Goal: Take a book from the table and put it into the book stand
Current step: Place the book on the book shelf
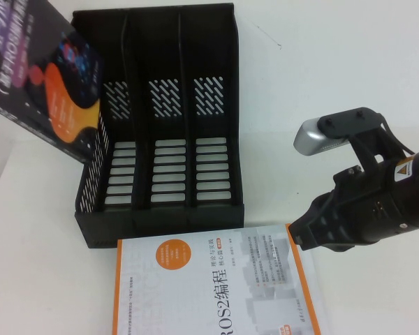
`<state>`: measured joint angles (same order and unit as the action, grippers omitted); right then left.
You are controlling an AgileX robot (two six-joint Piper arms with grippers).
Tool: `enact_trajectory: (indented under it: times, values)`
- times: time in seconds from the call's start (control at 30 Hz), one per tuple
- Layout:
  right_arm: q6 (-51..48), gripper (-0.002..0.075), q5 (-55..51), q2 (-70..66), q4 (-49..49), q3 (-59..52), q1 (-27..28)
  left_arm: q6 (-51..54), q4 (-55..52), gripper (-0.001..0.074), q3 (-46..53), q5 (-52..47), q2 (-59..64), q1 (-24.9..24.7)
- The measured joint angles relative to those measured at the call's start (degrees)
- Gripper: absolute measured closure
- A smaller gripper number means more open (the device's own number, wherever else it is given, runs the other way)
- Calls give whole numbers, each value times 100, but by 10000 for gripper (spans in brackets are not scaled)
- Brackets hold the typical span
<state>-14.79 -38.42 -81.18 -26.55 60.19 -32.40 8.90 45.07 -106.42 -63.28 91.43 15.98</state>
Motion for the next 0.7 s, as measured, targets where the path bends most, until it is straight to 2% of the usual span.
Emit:
enact_trajectory:
  times: [0.4, 0.7]
  values:
    - [5, 721, 20, 0, -32, -9, 0, -497, -1765, 622, 0, 453, 588, -1369]
    - [5, 721, 20, 0, -66, -9, 0, -530, -1989, 622, 0, 498, 1095, -1601]
